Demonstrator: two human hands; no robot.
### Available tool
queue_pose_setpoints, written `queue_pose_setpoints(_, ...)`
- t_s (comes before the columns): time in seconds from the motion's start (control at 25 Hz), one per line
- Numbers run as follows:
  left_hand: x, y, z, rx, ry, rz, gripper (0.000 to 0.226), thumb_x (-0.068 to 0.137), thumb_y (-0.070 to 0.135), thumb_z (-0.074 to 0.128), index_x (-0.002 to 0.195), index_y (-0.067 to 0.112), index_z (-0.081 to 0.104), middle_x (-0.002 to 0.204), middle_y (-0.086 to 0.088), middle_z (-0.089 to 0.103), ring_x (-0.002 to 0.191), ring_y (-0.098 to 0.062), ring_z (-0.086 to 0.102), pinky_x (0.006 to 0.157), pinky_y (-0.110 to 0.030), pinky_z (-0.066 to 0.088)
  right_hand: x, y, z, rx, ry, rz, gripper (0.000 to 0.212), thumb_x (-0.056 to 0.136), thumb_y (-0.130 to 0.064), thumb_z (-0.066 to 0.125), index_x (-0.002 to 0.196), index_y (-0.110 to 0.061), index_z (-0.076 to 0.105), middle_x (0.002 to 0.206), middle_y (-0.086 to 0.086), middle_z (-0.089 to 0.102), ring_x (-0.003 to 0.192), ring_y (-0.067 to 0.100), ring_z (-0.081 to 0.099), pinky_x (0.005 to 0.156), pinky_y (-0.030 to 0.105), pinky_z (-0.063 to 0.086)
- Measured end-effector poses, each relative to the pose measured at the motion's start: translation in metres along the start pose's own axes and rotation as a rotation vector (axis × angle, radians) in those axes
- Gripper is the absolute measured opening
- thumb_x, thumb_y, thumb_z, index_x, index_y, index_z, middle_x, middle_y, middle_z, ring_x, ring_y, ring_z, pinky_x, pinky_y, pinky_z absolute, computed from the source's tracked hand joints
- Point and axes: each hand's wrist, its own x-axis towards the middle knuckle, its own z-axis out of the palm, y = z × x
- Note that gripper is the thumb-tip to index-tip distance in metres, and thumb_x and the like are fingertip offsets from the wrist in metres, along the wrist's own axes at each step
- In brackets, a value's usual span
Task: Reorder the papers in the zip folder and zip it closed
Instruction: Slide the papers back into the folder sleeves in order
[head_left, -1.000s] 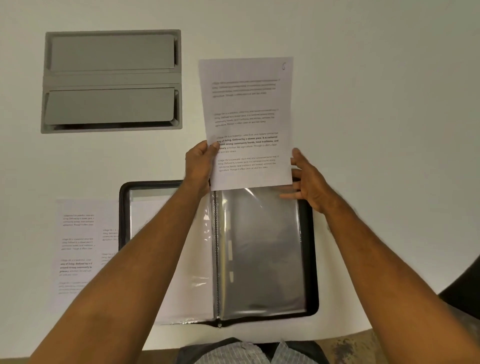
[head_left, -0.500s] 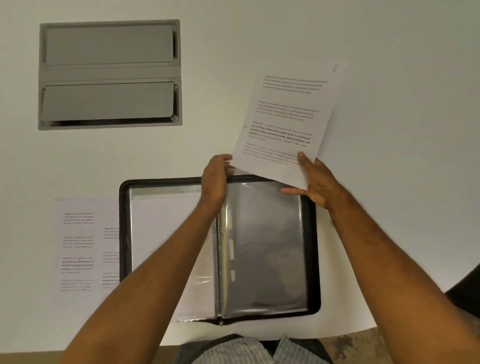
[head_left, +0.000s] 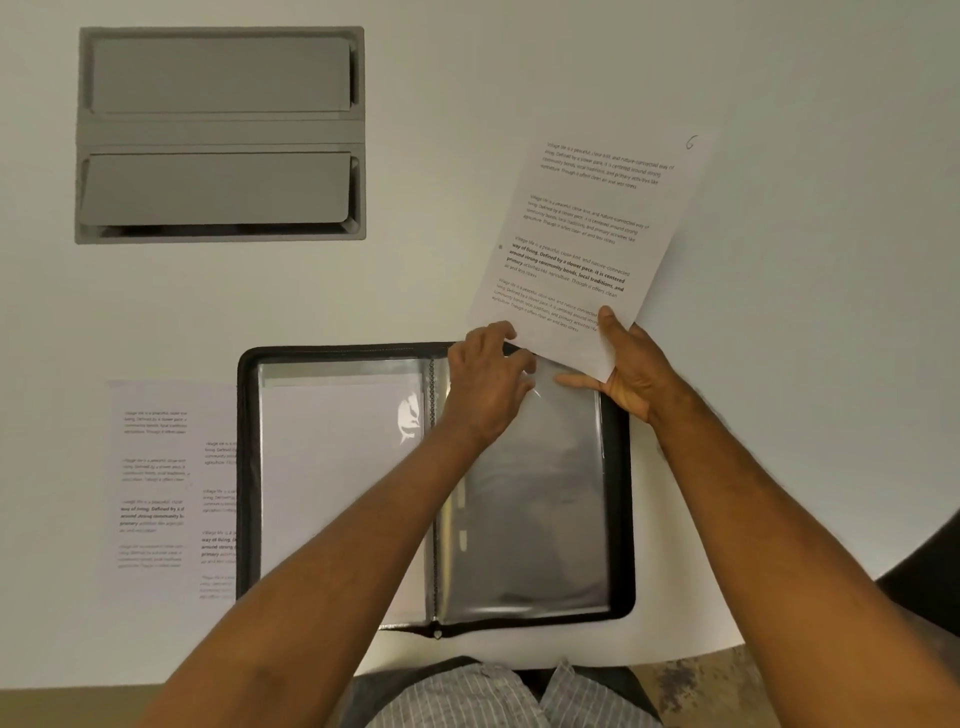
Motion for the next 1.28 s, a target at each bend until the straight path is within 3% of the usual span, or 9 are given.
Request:
queue_pose_setpoints(0.24,0.005,0.003,0.001,-0.022,-0.032,0.031,0.037,0.085,0.036,0.078,0.118,0.023,0.066,0.112,0.000,0.062,0.103,-0.025,0.055,0.086,-0.039,0.028,-0.001,0.001,0.002,0.005,-0.026,0.020,0.043,0.105,-0.036,0.056,0.146,-0.021,0.053,0.134,0.007,0.069,0.122,0.032,0.066,0.089,0.068,0.055)
queue_pose_setpoints(0.44,0.012,0.006,-0.004,0.022,-0.063,0.005,0.015,0.089,0.039,0.072,0.090,0.025,0.067,0.096,0.004,0.060,0.097,-0.021,0.053,0.085,-0.040,0.025,0.003,0.001,0.002,-0.030,-0.051,0.010,0.037,0.105,-0.036,0.055,0.140,-0.024,0.056,0.134,0.006,0.069,0.120,0.029,0.068,0.088,0.064,0.058)
queue_pose_setpoints(0.56,0.016,0.005,-0.009,0.014,-0.070,0.037,0.011,0.092,0.037,0.071,0.089,0.026,0.075,0.096,0.005,0.065,0.098,-0.020,0.054,0.087,-0.041,0.025,0.004,-0.004,0.005,-0.188,0.065,-0.068,0.029,0.107,-0.035,0.055,0.133,-0.025,0.060,0.131,0.002,0.070,0.110,0.019,0.070,0.091,0.042,0.061)
queue_pose_setpoints(0.68,0.018,0.003,-0.009,-0.095,-0.082,0.099,0.010,0.093,0.026,0.072,0.096,0.023,0.080,0.094,-0.001,0.066,0.090,-0.027,0.060,0.082,-0.039,0.036,0.007,-0.006,0.006,-0.382,0.184,-0.155,0.032,0.106,-0.025,0.057,0.137,-0.018,0.060,0.120,-0.003,0.069,0.097,0.009,0.067,0.081,0.022,0.056)
queue_pose_setpoints(0.8,0.012,0.002,-0.006,-0.118,-0.043,0.134,0.017,0.093,0.021,0.072,0.109,0.020,0.080,0.089,-0.006,0.059,0.077,-0.028,0.058,0.062,-0.033,0.045,0.010,-0.008,0.004,-0.449,0.186,-0.208,0.035,0.100,-0.011,0.059,0.134,-0.020,0.063,0.115,-0.006,0.069,0.097,0.009,0.068,0.076,0.022,0.058)
queue_pose_setpoints(0.92,0.008,0.005,-0.008,-0.096,-0.012,0.134,0.023,0.094,0.019,0.071,0.117,0.017,0.076,0.089,-0.007,0.066,0.078,-0.030,0.064,0.063,-0.036,0.052,0.011,-0.018,0.007,-0.490,0.188,-0.245,0.025,0.101,-0.021,0.061,0.126,-0.026,0.065,0.112,-0.011,0.071,0.097,0.008,0.070,0.074,0.021,0.057)
queue_pose_setpoints(1.0,0.008,0.006,-0.013,-0.099,0.002,0.105,0.016,0.092,0.020,0.073,0.107,0.014,0.073,0.091,-0.005,0.071,0.081,-0.030,0.067,0.069,-0.040,0.053,0.015,-0.025,0.009,-0.575,0.201,-0.256,0.023,0.103,-0.032,0.061,0.123,-0.025,0.068,0.114,-0.008,0.073,0.096,0.009,0.071,0.075,0.023,0.056)
queue_pose_setpoints(1.12,0.008,0.003,-0.014,-0.058,0.067,0.092,0.014,0.087,0.022,0.079,0.083,0.014,0.068,0.082,-0.003,0.065,0.074,-0.026,0.059,0.063,-0.039,0.046,0.020,-0.033,0.008,-0.731,0.208,-0.281,0.024,0.103,-0.033,0.060,0.124,-0.024,0.069,0.115,-0.008,0.072,0.096,0.011,0.071,0.076,0.025,0.056)
queue_pose_setpoints(1.28,0.008,0.003,-0.015,-0.058,0.081,0.122,0.016,0.088,0.027,0.077,0.080,0.016,0.069,0.079,0.000,0.063,0.072,-0.020,0.056,0.065,-0.037,0.042,0.014,-0.040,0.005,-0.581,0.288,-0.420,0.016,0.102,-0.027,0.060,0.113,-0.023,0.070,0.105,-0.012,0.075,0.094,0.007,0.072,0.083,0.027,0.060)
